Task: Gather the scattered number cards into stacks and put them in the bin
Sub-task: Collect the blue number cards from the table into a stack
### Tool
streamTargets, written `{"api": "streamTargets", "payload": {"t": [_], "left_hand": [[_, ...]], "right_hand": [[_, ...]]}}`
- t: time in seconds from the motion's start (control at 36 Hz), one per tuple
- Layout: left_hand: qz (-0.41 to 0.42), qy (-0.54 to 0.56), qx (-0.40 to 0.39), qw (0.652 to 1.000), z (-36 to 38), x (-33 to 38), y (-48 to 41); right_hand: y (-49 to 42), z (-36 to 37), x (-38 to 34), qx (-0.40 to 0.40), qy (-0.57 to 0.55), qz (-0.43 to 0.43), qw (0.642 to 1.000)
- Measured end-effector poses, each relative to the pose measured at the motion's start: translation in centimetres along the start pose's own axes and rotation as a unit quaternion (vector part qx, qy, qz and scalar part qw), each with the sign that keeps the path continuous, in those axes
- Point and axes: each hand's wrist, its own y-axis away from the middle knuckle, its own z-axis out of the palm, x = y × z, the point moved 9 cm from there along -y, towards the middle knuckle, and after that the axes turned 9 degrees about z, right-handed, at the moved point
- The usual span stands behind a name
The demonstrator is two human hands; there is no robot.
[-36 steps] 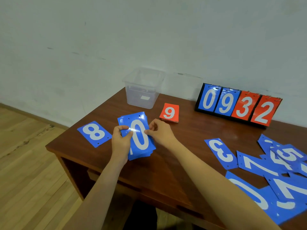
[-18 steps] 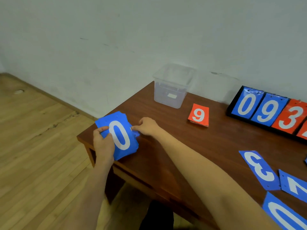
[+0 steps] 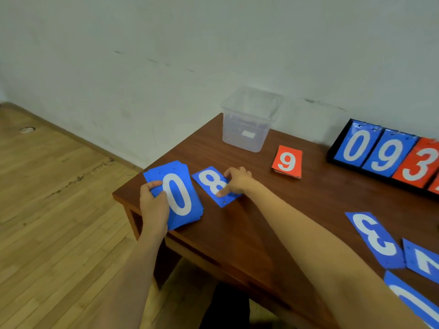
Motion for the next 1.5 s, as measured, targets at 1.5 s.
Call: {"api": "streamTargets", "payload": {"t": [1.5], "left_hand": [[-0.049,-0.003,-0.307,0.950,18.8,1.5,15.8]], "right_hand": [[18.5,-16.3,24.6,0.351,-0.226,-0.063,0.907]]}}
